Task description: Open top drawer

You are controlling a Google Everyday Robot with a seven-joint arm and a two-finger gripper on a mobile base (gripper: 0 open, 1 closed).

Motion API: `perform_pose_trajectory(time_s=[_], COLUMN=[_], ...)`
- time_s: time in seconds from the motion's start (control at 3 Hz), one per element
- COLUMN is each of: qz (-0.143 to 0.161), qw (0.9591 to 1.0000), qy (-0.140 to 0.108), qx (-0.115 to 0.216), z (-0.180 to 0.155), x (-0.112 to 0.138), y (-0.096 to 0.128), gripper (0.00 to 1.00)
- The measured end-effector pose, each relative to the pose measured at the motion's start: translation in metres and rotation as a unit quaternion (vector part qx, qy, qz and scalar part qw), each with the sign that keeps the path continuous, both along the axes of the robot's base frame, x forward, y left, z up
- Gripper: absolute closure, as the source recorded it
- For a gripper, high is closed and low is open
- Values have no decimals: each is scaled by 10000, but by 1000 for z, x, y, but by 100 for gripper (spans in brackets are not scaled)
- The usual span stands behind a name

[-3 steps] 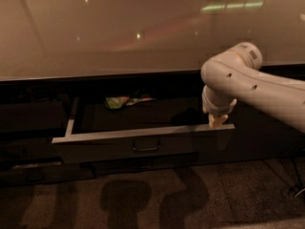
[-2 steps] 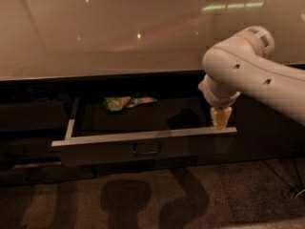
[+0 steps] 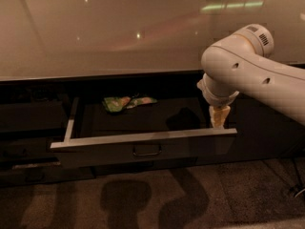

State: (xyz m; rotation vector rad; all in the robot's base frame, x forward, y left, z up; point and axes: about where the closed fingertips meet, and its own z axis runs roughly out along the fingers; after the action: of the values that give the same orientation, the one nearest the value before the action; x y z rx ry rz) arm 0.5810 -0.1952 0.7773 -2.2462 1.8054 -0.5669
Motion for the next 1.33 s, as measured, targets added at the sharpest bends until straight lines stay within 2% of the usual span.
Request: perform_pose_trajectory(time_s=[1.0,1.33], qz=[1,292], qw=[10000,9991], qy=[0,157], qx=[0,272], z=[0,-5], x=[0,1], y=[0,9], gripper=[89,100])
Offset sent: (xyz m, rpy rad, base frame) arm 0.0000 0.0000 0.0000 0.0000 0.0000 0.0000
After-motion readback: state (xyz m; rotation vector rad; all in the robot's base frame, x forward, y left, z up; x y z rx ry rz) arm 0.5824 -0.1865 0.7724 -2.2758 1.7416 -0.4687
